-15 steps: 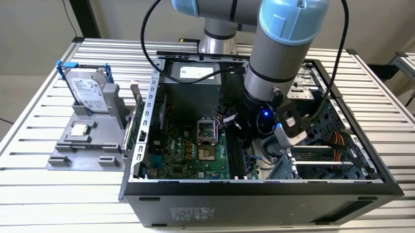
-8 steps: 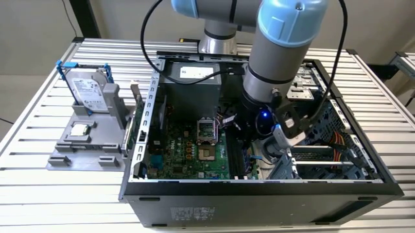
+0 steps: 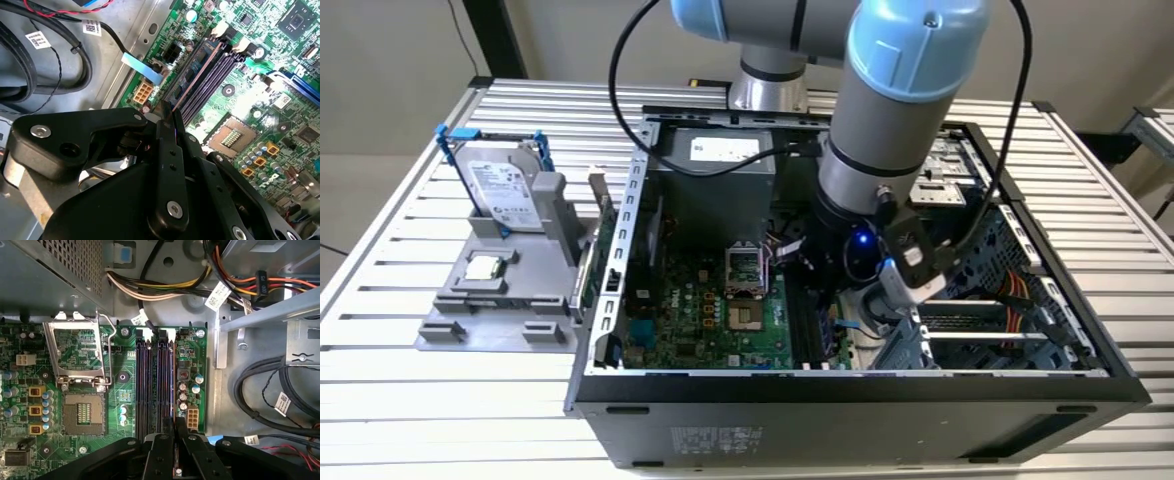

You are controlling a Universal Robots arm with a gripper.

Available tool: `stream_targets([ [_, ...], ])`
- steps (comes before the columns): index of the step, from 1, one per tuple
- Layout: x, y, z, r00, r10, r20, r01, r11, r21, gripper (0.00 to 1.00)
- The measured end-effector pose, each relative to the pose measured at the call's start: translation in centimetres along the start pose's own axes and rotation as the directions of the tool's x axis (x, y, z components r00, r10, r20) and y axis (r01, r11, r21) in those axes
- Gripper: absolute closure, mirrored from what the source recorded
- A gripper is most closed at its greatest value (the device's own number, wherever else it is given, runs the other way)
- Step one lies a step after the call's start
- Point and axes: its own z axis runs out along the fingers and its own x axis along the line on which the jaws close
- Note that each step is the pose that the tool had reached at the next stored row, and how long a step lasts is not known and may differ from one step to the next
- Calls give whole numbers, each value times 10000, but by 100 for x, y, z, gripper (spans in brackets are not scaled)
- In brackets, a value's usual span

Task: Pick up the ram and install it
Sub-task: 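Insert the ram into the slot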

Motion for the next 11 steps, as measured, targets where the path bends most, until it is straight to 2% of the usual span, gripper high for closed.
stream_targets([
  [4, 3, 0, 24, 10000, 0, -1, 0, 10000, 3, 100],
  [11, 3, 0, 26, 10000, 0, -1, 0, 10000, 2, 100],
])
